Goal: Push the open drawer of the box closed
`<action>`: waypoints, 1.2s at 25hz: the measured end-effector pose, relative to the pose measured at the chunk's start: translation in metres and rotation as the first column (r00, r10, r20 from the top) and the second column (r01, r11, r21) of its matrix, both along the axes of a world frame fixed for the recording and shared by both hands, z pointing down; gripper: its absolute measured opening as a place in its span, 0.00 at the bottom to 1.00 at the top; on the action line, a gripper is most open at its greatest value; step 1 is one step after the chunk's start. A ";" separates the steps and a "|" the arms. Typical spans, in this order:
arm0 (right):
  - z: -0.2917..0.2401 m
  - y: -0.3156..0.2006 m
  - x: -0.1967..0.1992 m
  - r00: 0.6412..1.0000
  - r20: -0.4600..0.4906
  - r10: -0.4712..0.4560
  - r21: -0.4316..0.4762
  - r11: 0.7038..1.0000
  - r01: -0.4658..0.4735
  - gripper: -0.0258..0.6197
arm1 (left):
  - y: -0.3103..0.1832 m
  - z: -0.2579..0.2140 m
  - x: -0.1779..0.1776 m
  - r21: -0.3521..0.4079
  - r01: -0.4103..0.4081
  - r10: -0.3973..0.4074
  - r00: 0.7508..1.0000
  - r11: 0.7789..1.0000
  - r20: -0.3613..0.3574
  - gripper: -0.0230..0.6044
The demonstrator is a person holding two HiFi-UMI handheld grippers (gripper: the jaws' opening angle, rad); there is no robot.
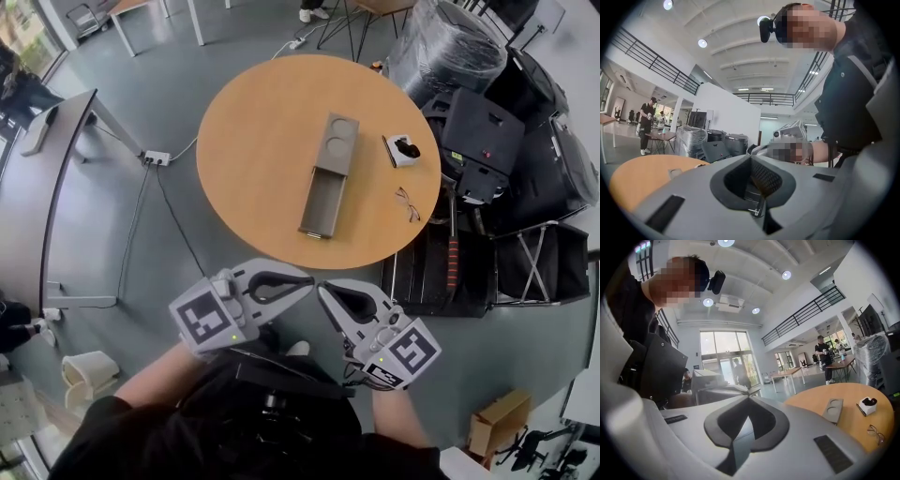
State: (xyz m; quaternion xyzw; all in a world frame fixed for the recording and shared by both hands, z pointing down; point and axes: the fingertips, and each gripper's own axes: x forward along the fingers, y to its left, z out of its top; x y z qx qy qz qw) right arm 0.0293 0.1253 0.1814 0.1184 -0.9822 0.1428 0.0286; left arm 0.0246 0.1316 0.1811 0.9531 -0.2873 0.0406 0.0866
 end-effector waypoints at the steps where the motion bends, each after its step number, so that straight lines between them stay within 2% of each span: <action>1: -0.001 -0.006 -0.005 1.000 -0.004 0.006 0.003 1.000 -0.006 0.05 | -0.006 -0.001 -0.005 -0.001 -0.006 0.006 1.000 1.000 -0.001 0.09; 9: 0.000 -0.047 -0.041 0.998 0.011 0.067 0.002 0.998 -0.067 0.05 | -0.045 0.002 -0.042 0.006 -0.047 0.047 0.999 0.999 0.002 0.09; 16: 0.014 -0.069 -0.070 0.994 -0.011 0.112 -0.021 0.993 -0.112 0.05 | -0.068 0.010 -0.071 0.003 -0.073 0.073 0.997 0.997 -0.010 0.09; 21: 0.031 -0.089 -0.070 0.987 -0.023 0.159 -0.054 0.986 -0.160 0.05 | -0.083 0.021 -0.076 -0.012 -0.097 0.096 0.995 0.995 -0.025 0.09; 30: 0.064 -0.130 -0.057 0.979 -0.035 0.200 -0.121 0.972 -0.203 0.05 | -0.123 0.047 -0.075 -0.019 -0.084 0.083 0.996 0.996 -0.037 0.09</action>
